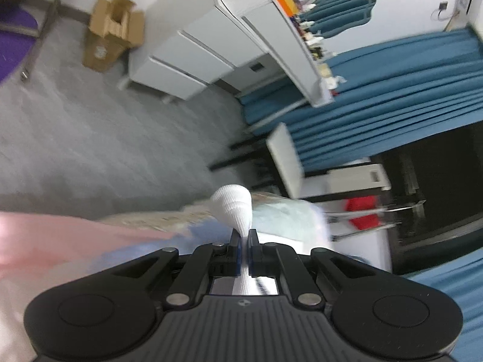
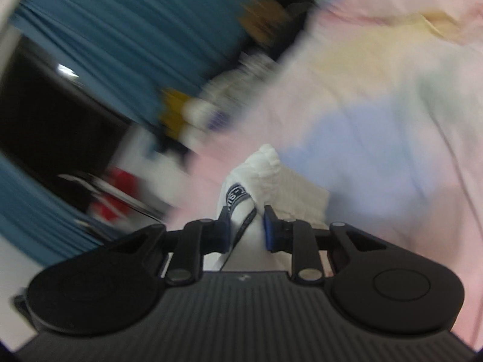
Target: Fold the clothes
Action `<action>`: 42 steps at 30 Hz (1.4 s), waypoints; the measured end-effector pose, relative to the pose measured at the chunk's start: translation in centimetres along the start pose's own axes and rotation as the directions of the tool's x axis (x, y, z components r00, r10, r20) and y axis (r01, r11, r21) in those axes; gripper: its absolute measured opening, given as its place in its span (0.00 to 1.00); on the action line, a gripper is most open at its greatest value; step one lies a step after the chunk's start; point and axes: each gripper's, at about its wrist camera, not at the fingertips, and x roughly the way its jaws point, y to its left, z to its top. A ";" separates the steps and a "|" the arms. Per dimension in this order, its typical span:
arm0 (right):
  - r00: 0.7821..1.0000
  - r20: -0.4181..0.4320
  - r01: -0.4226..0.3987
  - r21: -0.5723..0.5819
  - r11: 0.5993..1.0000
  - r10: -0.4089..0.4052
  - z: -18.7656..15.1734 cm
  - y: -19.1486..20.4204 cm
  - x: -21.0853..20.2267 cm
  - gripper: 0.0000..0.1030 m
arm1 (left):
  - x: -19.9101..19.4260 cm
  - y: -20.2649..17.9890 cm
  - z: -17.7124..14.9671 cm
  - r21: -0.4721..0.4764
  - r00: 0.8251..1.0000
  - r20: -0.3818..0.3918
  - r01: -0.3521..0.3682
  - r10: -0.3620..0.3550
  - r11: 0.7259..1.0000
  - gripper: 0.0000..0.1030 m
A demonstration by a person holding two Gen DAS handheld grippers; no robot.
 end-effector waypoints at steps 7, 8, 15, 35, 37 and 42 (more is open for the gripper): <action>0.994 -0.037 0.103 -0.071 0.992 -0.106 -1.0 -8.7 -3.8 0.24 | -3.0 0.9 1.2 0.164 0.988 -0.152 0.006 0.020 0.987 0.03; 0.979 -0.102 0.169 -0.071 0.983 -0.175 -1.7 -10.6 -3.5 0.24 | -3.3 1.5 1.2 0.201 0.984 -0.164 -0.034 0.068 0.979 0.03; 0.952 -0.208 0.230 -0.006 0.973 -0.226 -3.9 -16.6 -4.5 0.27 | -3.6 6.1 1.4 0.236 0.956 -0.234 -0.120 0.176 0.964 0.06; 0.986 -0.001 0.133 -0.582 0.802 -0.164 -10.4 6.4 -7.9 0.56 | -4.3 -4.3 0.0 0.577 0.976 -0.192 0.032 0.098 0.816 0.62; 0.992 -0.037 0.075 -0.609 0.790 -0.122 -12.6 9.7 -7.1 0.57 | -1.9 -6.3 -1.2 0.649 0.974 -0.168 -0.005 0.150 0.761 0.65; 0.989 -0.146 -0.070 -0.621 0.781 -0.028 -17.8 16.7 -5.5 0.57 | 5.3 -10.0 -3.9 0.766 0.955 -0.096 -0.108 0.279 0.634 0.65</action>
